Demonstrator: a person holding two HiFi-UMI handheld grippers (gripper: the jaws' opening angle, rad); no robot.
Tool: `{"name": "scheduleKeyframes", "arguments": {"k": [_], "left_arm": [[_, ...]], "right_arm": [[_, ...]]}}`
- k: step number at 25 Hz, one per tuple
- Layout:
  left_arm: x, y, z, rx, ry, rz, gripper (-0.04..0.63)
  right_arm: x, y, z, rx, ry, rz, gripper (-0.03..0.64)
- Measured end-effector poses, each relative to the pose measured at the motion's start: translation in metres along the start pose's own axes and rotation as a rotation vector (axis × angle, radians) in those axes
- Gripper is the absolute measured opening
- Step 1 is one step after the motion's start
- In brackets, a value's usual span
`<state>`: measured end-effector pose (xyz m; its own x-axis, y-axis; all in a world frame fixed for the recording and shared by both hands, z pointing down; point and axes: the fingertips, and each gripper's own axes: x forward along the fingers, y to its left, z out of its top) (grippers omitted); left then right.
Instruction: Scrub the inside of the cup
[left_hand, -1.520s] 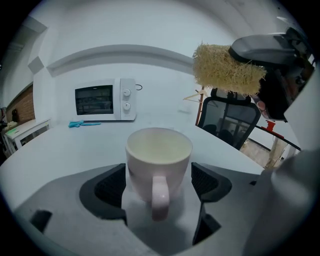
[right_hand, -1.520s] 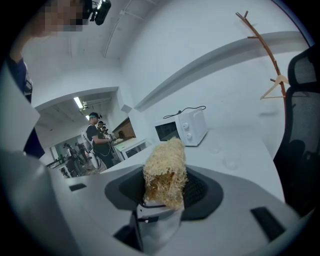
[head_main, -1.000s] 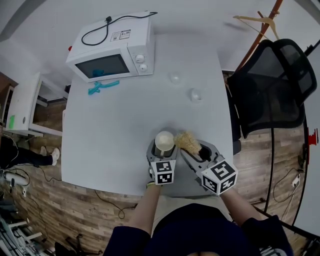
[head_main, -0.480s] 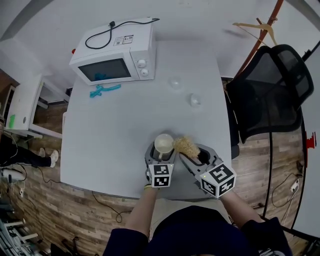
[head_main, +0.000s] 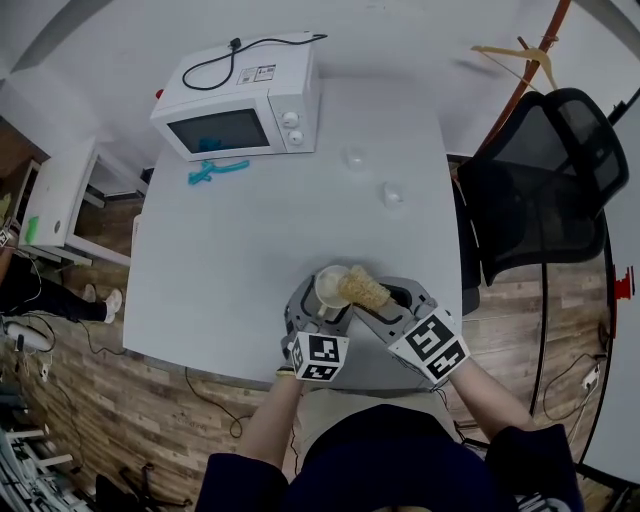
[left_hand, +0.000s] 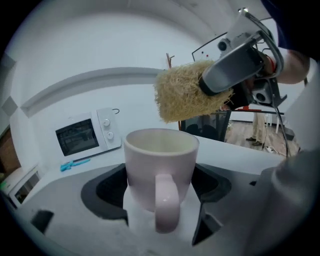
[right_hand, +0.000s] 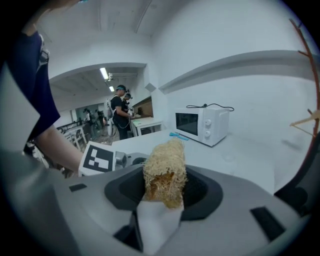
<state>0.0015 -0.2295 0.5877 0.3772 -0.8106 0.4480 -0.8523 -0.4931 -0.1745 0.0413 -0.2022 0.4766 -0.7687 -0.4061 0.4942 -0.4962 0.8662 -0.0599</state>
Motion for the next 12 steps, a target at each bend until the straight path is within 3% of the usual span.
{"name": "scheduleKeyframes", "arguments": {"k": [4,12], "left_arm": [[-0.012,-0.008,0.015,0.136,-0.021,0.001,0.391],[-0.024,-0.017,0.033,0.315,-0.049,0.017,0.391]], "right_arm": [[0.002,0.010,0.000,-0.213,0.083,0.043,0.181],[0.004,0.023,-0.014,-0.761,0.292,0.087,0.180]]}}
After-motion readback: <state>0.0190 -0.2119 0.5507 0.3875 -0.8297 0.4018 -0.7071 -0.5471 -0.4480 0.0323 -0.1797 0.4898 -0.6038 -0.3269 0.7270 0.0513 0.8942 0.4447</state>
